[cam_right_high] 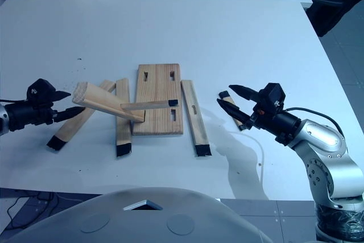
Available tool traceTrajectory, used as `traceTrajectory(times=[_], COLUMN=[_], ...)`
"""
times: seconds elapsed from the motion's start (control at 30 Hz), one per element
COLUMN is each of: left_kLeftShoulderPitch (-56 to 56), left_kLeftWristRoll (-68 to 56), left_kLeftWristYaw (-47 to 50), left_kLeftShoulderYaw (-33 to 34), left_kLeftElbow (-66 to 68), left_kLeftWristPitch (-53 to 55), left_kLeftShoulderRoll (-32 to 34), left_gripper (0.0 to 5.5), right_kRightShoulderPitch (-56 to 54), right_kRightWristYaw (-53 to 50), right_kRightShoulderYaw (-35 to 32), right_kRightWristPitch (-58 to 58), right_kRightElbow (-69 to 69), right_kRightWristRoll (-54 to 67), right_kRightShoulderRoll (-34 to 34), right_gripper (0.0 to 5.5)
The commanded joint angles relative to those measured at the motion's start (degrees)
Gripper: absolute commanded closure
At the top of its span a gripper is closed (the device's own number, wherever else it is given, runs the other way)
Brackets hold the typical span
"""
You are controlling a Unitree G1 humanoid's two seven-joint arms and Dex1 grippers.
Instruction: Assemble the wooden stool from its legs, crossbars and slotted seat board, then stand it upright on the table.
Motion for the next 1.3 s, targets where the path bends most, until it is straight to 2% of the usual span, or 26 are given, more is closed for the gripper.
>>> traceTrajectory(times=[0.03, 0.57, 0.73, 1.0, 1.2, 1.3], left_kLeftShoulderPitch=[1.9, 5.4, 8.3, 6.2, 6.9, 6.0], left_kLeftWristRoll=[-1.0, 2.5, 4.1, 5.6, 4.2, 2.3], left_kLeftWristYaw=[-1.1, -0.5, -0.7, 3.1, 2.5, 1.5], left_kLeftShoulderYaw=[-0.5, -1.2, -3.2, -5.1, -4.9, -4.1], left_kLeftElbow=[-0.6, 6.4, 7.8, 14.9, 15.1, 14.5], left_kLeftWristPitch=[-0.3, -6.5, -8.8, -11.2, -12.6, -12.2], left_kLeftShoulderRoll=[-1.4, -3.6, -4.9, -9.6, -11.0, -11.5], left_gripper=[1.22, 1.22, 1.22, 2.49, 3.43, 3.49], right_kRightShoulderPitch=[-1.1, -1.7, -2.1, -3.9, -5.4, -6.9], right_kRightWristYaw=[-0.3, 1.7, 1.8, 2.3, 2.8, 2.9], right_kRightShoulderYaw=[0.8, 0.8, 1.0, 1.9, 2.3, 2.3], right_kRightWristPitch=[-0.4, 0.3, 0.5, 0.5, 0.4, 0.3], right_kRightElbow=[0.2, 1.1, 1.3, 2.7, 4.0, 5.3], right_kRightWristRoll=[-0.7, -0.6, -0.7, -1.0, -1.1, -1.1], right_kRightShoulderRoll=[0.0, -1.6, -1.9, -2.8, -3.5, -3.6], right_gripper=[2.76, 2.76, 2.76, 2.76, 2.76, 2.76])
